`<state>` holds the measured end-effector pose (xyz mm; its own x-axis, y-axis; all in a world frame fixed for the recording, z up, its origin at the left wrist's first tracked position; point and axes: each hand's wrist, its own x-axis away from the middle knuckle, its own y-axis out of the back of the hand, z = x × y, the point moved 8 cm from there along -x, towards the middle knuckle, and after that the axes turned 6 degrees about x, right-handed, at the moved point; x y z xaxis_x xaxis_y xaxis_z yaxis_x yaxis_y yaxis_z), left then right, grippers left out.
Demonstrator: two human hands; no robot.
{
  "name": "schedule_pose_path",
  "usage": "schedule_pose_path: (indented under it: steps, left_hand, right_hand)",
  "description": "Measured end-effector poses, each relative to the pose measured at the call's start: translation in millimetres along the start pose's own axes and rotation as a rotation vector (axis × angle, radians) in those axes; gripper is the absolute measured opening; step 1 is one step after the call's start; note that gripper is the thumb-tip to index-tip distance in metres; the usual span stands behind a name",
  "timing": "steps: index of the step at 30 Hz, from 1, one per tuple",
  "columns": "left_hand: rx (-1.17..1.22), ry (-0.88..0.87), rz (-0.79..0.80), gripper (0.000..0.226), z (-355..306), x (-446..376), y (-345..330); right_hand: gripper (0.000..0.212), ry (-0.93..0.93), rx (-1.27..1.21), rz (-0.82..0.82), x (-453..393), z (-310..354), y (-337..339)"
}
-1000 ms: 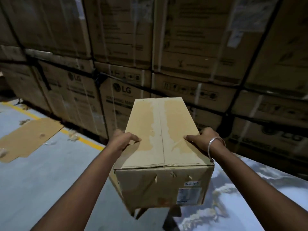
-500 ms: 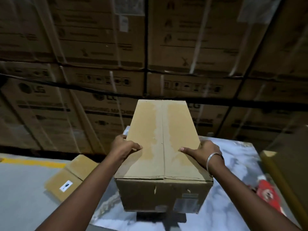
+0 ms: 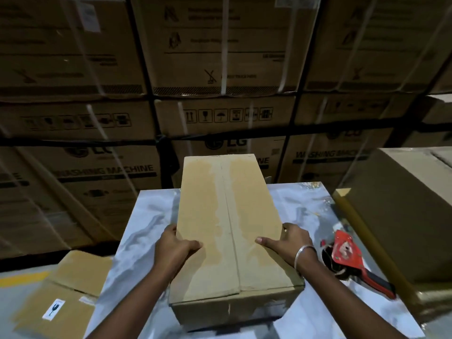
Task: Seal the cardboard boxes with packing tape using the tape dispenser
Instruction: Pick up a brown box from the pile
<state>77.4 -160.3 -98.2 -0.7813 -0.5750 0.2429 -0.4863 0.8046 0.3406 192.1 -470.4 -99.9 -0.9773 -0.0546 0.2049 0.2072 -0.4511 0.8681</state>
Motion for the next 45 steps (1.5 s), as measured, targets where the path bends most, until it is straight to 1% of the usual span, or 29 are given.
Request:
schedule_pose_path:
  steps: [5, 7, 8, 9, 11, 13, 14, 16, 18, 19, 20, 21, 22, 23, 25, 27, 30, 31, 32, 34, 35, 37, 40, 42, 45]
  left_hand:
    - [-0.105, -0.047, 0.058, 0.056, 3, -16, -7]
    - [-0.202, -0.113, 0.060, 0.074, 0, -23, -15]
    - [-0.285, -0.138, 0.064, 0.083, -2, -27, -22]
    - [-0.405, -0.142, 0.047, 0.087, -6, -28, -28]
    - [-0.636, -0.157, 0.017, 0.085, -16, -27, -42]
    - [-0.753, -0.230, 0.023, 0.081, -30, -26, -59]
    - [-0.787, -0.283, 0.051, 0.080, -34, -28, -71]
    - [-0.836, -0.362, 0.142, 0.077, -38, -29, -94]
    - [-0.855, -0.414, 0.217, 0.072, -41, -29, -115]
    - [-0.859, -0.434, 0.233, 0.070, -43, -28, -123]
    - [-0.864, -0.450, 0.236, 0.069, -43, -27, -130]
    - [-0.870, -0.454, 0.230, 0.068, -43, -27, -135]
    - [-0.876, -0.449, 0.219, 0.067, -42, -26, -139]
    - [-0.876, -0.440, 0.204, 0.066, -41, -25, -141]
    - [-0.869, -0.435, 0.173, 0.064, -41, -22, -144]
    - [-0.884, -0.441, 0.165, 0.063, -41, -20, -148]
    - [-0.883, -0.441, 0.146, 0.062, -38, -21, -149]
    - [-0.872, -0.443, 0.141, 0.061, -37, -21, -149]
    - [-0.863, -0.444, 0.141, 0.061, -37, -20, -148]
    - [-0.867, -0.445, 0.138, 0.060, -37, -18, -148]
    - [-0.874, -0.446, 0.135, 0.059, -38, -18, -149]
    - [-0.880, -0.433, 0.130, 0.058, -38, -17, -150]
    - [-0.865, -0.418, 0.124, 0.058, -37, -15, -151]
    - [-0.863, -0.418, 0.124, 0.058, -37, -14, -150]
    - [-0.892, -0.416, 0.136, 0.069, -39, -13, -152]
  right_hand:
    - [0.068, -0.024, -0.140, -0.008, -2, -9, -10]
    - [0.066, -0.029, -0.170, -0.021, -3, -12, -12]
    - [0.066, -0.024, -0.180, -0.028, -2, -11, -12]
    - [0.065, -0.024, -0.186, -0.030, -3, -12, -12]
    - [0.064, -0.026, -0.195, -0.033, -4, -14, -14]
    - [0.062, -0.028, -0.206, -0.043, -7, -18, -14]
    - [0.058, -0.039, -0.225, -0.052, -9, -23, -14]
    - [0.050, -0.067, -0.387, -0.062, -13, -38, -14]
    - [0.046, -0.147, -0.599, -0.087, -19, -65, -16]
    - [0.038, -0.193, -0.626, -0.123, -24, -86, -18]
    - [0.031, -0.228, -0.561, -0.174, -28, -107, -16]
    - [0.024, -0.276, -0.444, -0.215, -33, -131, -14]
    - [0.022, -0.337, -0.317, -0.246, -35, -156, -11]
    - [0.023, -0.395, -0.214, -0.271, -36, -179, -8]
    - [0.038, -0.464, -0.060, -0.278, -40, -219, -3]
    - [0.051, -0.517, 0.095, -0.224, -45, -251, -3]
    - [0.061, -0.534, 0.217, -0.162, -51, -284, -4]
    - [0.059, -0.538, 0.240, -0.139, -56, -295, -6]
    - [0.052, -0.535, 0.278, -0.101, -62, -308, -10]
    - [0.034, -0.488, 0.403, 0.026, -77, -330, -21]
    - [0.027, -0.453, 0.452, 0.063, -84, -336, -25]
    - [0.019, -0.350, 0.453, 0.083, -88, -334, -22]
    - [0.020, -0.203, 0.433, 0.081, -87, -320, -17]
    - [0.022, -0.154, 0.375, 0.096, -88, -315, -23]
    - [0.023, -0.115, 0.213, 0.152, -92, -301, -41]
